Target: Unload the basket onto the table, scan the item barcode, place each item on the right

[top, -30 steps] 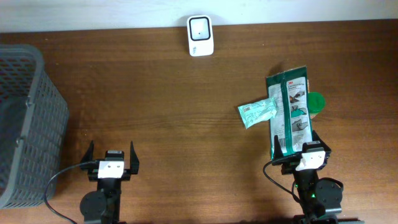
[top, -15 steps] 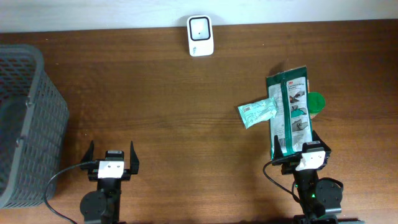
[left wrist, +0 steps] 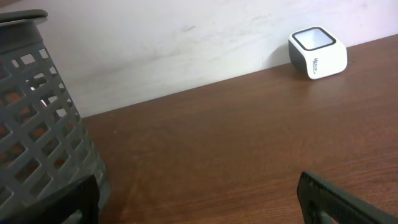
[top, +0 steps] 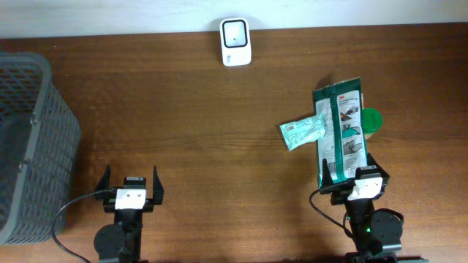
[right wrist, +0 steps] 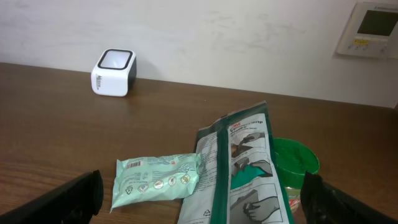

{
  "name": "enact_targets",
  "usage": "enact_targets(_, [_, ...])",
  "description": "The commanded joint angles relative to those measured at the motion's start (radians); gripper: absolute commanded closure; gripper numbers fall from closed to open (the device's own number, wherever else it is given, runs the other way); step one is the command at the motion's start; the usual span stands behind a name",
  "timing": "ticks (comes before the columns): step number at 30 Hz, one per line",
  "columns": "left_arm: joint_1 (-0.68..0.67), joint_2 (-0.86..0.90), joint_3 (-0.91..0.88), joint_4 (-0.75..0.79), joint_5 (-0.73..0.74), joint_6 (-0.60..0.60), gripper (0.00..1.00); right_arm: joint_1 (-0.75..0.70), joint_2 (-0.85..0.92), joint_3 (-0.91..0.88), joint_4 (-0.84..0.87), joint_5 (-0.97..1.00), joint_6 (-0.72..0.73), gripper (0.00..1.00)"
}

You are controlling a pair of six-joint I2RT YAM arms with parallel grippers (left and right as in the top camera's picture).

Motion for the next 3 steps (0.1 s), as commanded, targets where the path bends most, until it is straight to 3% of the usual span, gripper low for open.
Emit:
enact_targets(1, [-0.005,-0.01,-0.002,-0.009,-0.01,0.015,0.01,0.008,-0.007,-0.005,-0.005,0.005,0.008,0.02])
enact_targets(3, [-0.005,-0.01,-0.002,-0.008,-0.01,0.015,0.01,0.008,-0.007,-0.005,-0.005,0.005,0.008,0.02])
